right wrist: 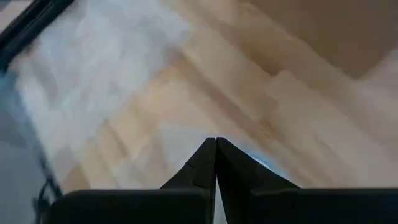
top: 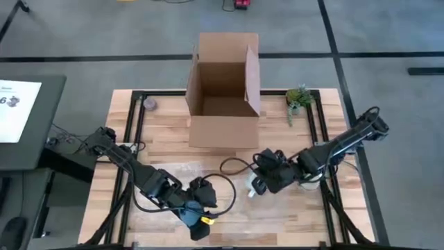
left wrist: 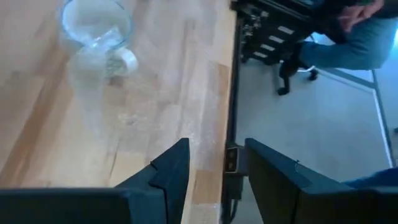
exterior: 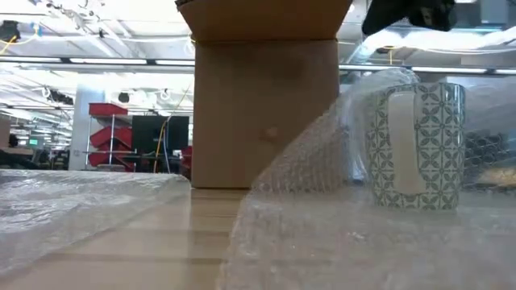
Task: Wrap mug
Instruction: Wrap the blue patterned mug with the right transparent bubble wrap
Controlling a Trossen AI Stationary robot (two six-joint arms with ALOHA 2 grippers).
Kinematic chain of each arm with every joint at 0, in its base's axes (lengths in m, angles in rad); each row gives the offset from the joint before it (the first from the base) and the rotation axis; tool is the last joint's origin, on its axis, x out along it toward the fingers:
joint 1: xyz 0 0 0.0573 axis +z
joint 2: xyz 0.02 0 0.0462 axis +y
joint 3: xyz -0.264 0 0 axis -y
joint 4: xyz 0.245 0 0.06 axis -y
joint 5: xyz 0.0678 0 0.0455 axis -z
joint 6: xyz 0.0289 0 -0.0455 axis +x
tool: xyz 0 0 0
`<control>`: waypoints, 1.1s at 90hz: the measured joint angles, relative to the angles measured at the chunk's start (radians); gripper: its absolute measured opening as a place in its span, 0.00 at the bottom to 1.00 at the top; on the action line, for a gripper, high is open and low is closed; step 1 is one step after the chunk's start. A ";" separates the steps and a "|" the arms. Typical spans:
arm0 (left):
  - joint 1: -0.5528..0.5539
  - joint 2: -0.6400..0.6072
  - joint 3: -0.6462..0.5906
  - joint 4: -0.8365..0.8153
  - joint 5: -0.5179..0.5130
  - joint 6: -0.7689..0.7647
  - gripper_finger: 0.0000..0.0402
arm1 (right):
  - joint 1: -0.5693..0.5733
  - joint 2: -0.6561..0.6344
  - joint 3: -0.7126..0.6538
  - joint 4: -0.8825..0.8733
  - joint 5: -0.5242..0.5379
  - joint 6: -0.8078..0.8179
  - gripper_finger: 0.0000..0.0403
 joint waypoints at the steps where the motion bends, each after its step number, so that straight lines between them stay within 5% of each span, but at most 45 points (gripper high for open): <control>1: 0.000 0.000 0.000 0.000 0.002 0.000 0.33 | 0.001 -0.003 0.000 0.011 -0.024 -0.024 0.00; 13: 0.000 0.000 0.000 -0.001 0.022 0.000 0.33 | 0.054 -0.012 0.002 0.087 -0.400 -0.256 0.00; 22: 0.000 0.000 0.000 -0.003 0.023 -0.001 0.33 | 0.135 0.022 0.002 0.082 -0.524 -0.358 0.03; 49: 0.000 0.000 0.000 -0.003 0.019 -0.063 0.33 | 0.364 0.238 0.002 0.073 -0.498 -0.595 0.34; 68: 0.000 0.000 0.000 -0.004 -0.015 -0.105 0.33 | 0.436 0.435 0.002 0.047 -0.489 -0.365 0.53; 84: 0.000 0.000 0.000 -0.003 -0.016 -0.129 0.33 | 0.479 0.533 0.006 0.025 -0.439 -0.181 0.50; 99: 0.000 0.000 0.000 0.003 -0.019 -0.137 0.33 | 0.490 0.559 0.009 -0.005 -0.386 -0.052 0.29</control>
